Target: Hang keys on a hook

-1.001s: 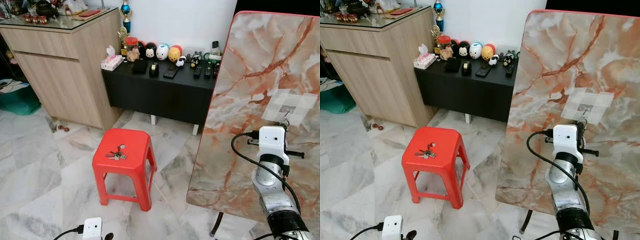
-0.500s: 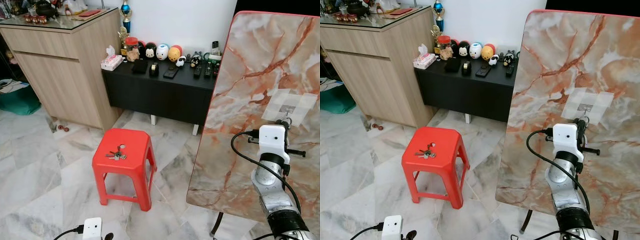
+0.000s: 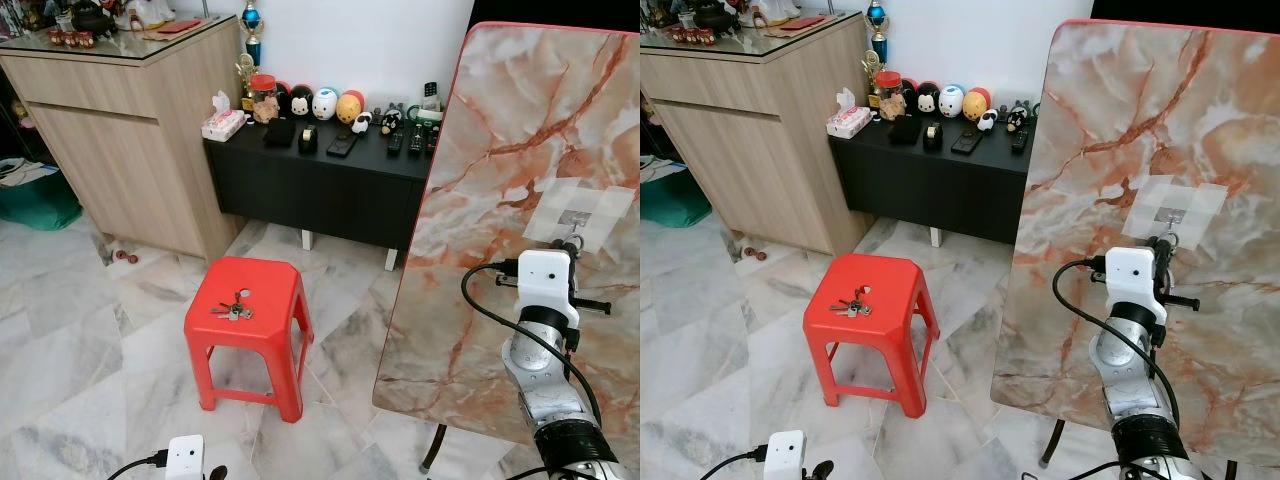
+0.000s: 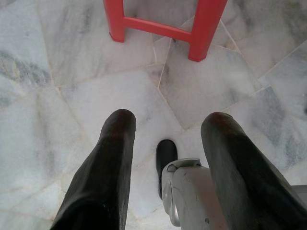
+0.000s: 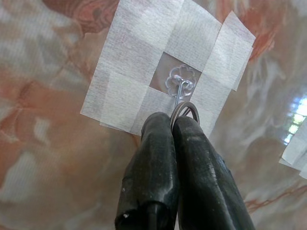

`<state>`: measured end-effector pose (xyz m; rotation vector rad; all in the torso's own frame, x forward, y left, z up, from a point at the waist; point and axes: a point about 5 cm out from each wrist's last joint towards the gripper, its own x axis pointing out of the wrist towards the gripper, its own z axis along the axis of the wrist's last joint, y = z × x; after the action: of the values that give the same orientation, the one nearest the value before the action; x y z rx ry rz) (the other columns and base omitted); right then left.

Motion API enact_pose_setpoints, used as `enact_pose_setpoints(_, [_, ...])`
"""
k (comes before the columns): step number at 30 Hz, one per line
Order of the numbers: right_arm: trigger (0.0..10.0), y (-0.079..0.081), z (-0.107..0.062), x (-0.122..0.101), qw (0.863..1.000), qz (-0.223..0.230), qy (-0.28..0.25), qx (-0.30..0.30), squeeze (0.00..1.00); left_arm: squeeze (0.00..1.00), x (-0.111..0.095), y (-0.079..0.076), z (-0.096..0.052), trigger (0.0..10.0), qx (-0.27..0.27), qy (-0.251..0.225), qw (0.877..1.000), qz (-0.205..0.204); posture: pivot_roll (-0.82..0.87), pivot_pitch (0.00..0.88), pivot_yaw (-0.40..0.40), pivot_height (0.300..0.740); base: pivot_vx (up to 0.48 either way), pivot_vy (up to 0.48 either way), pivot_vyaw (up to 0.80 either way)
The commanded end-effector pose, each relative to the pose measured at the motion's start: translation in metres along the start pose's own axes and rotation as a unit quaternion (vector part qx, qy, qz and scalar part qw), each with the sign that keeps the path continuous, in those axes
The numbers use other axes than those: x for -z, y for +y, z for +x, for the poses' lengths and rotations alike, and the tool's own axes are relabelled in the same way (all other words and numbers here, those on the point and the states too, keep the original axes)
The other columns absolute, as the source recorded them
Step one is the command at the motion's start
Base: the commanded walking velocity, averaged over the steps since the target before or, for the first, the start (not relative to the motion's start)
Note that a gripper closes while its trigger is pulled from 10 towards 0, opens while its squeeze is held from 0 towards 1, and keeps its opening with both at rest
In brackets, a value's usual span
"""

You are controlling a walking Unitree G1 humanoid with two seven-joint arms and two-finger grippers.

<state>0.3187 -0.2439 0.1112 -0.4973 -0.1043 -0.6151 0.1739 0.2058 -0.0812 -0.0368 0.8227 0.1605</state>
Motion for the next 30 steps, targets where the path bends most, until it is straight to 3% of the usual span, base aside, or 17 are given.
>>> enact_pose_setpoints(1, [10.0,-0.001,0.001,-0.006,1.000,0.006,-0.010,0.008,0.00,0.00,-0.001,-0.001,0.000,10.0,0.004,0.001,1.000,0.002,0.02,0.000,-0.036,0.740,0.000,0.000,0.00])
enact_pose_setpoints(12, [10.0,-0.001,-0.004,-0.001,1.000,0.012,0.004,0.009,0.00,0.00,-0.001,-0.002,0.001,10.0,0.005,0.001,1.000,0.002,0.02,0.000,-0.037,0.740,0.000,0.000,0.00])
enact_pose_setpoints(30, [10.0,-0.002,0.007,-0.006,1.000,-0.004,-0.002,0.012,0.00,0.00,-0.002,-0.002,0.001,10.0,0.006,0.000,1.000,0.003,0.02,0.000,-0.035,0.740,0.000,0.000,0.00])
